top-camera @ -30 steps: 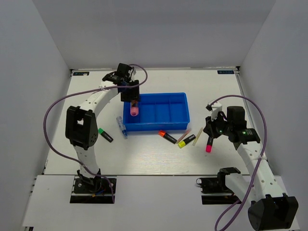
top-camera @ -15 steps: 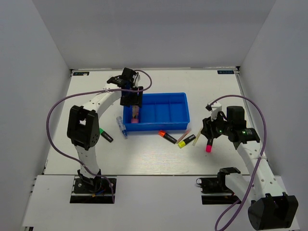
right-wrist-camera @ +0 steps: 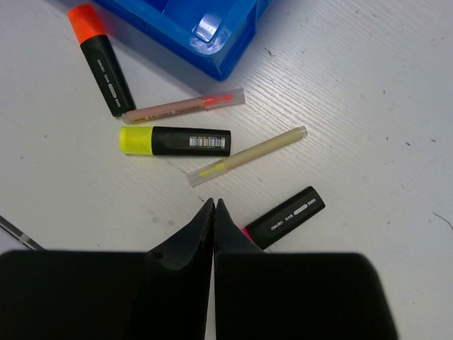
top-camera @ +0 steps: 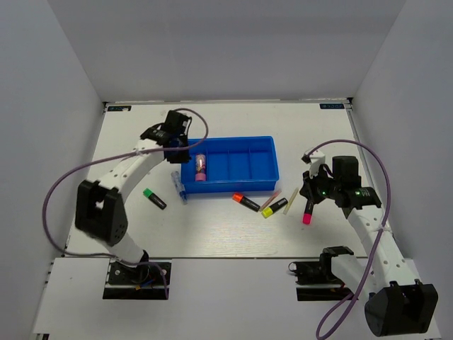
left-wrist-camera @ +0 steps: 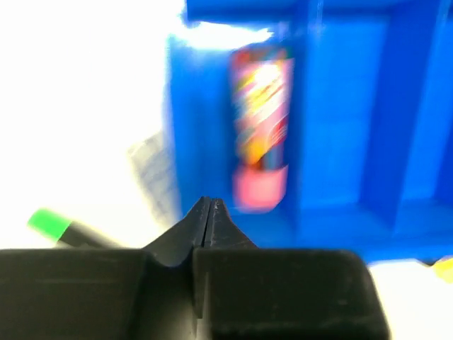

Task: Sort the stationery into containers
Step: Place the stationery in the storage box, then pick up the stationery from the center of the board.

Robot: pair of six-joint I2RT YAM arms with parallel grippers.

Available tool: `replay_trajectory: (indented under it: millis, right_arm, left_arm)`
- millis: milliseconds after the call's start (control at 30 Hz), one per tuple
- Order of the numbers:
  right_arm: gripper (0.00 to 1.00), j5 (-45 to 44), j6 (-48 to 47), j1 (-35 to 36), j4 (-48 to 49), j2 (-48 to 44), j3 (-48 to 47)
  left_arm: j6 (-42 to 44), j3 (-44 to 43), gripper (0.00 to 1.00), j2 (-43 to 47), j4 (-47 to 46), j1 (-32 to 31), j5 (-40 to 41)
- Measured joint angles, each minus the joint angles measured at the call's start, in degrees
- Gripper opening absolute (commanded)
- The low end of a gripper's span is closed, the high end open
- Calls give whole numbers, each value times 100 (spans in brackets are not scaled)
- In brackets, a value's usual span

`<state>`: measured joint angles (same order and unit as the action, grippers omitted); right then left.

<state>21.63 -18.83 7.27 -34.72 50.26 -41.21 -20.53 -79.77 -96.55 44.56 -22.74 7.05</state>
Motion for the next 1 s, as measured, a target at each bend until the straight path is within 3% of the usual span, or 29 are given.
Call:
replay_trajectory:
  millis: [33, 100, 133, 233, 367, 567, 1000]
  right_arm:
    - [0, 2, -2, 0, 2, 13, 0]
    - [0, 17, -2, 0, 0, 39, 0]
    - [0, 22, -2, 2, 2, 57, 0]
    - [0, 46, -2, 7, 0, 101, 0]
    - [0, 66, 0, 26, 0, 114, 0]
    - [0, 66, 2, 26, -2, 114, 0]
    - [1, 63, -4, 26, -9, 164, 0]
  left_arm:
    - [-105, 271, 57, 328, 4, 15, 160]
    - [-442, 778, 76, 964, -9, 103, 387]
    - [-608, 984, 79, 1220, -9, 195, 472]
    - [-1051, 1491, 80, 1685, -42, 573, 560]
    - [-1403, 1744, 80, 1368, -103, 1032, 280]
    - [-1639, 1829, 79, 588, -407, 1086, -175]
    - [-1851, 1823, 78, -79, -769, 1263, -428]
